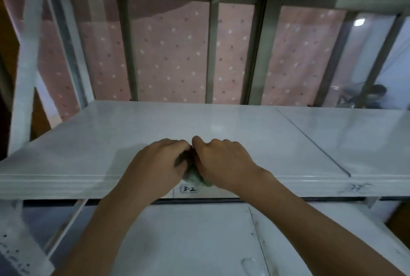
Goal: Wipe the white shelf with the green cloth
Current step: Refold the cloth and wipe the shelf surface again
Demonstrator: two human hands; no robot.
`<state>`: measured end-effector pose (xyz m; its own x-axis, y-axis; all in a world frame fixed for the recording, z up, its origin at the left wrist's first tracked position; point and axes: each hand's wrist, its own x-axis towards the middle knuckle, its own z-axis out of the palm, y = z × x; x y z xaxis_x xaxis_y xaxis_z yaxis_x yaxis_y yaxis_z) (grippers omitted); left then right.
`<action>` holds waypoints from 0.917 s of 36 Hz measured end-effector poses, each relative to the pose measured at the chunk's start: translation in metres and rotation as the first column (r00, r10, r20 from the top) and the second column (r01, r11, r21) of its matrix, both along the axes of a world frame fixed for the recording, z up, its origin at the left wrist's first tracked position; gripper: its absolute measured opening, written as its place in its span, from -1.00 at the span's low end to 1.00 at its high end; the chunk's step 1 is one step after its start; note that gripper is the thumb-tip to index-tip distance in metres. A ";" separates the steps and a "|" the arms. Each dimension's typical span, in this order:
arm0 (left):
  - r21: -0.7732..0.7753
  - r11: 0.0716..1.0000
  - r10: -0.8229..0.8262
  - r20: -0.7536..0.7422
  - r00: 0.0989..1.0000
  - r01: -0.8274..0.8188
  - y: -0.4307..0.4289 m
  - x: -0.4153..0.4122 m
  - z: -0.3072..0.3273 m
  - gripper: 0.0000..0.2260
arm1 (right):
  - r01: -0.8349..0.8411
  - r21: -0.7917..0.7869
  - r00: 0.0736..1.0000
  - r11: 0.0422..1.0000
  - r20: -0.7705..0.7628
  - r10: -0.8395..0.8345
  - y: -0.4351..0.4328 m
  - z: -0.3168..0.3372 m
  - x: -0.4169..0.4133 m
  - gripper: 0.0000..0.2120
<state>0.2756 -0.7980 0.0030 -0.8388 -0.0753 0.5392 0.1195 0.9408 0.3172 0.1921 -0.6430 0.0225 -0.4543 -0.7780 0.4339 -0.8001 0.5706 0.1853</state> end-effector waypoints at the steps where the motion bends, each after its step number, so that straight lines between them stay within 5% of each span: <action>1: 0.005 1.000 -0.026 0.007 1.000 0.026 0.010 -0.006 0.000 -0.87 | 0.028 -0.002 1.000 1.000 0.004 -0.028 0.010 0.000 -0.004 -0.88; 9: 0.027 0.980 -0.198 0.051 0.979 0.197 0.084 -0.046 0.000 -0.84 | 0.223 -0.008 0.975 0.975 0.021 -0.223 0.100 -0.001 -0.039 -0.86; 22: 0.002 0.972 -0.233 0.042 0.972 0.233 0.180 -0.081 -0.001 -0.85 | 0.370 -0.028 0.927 0.929 -0.056 -0.371 0.230 -0.008 -0.070 -0.89; 28: 0.026 0.991 -0.132 -0.016 0.991 0.133 0.189 -0.074 -0.005 -0.84 | 0.378 -0.243 0.917 0.893 -0.034 -0.397 0.226 -0.022 -0.056 -0.68; 33: 0.043 0.999 -0.010 -0.069 0.998 0.013 0.180 -0.056 -0.011 -0.78 | 0.367 -0.376 0.910 0.851 -0.042 -0.412 0.201 -0.037 -0.039 -0.85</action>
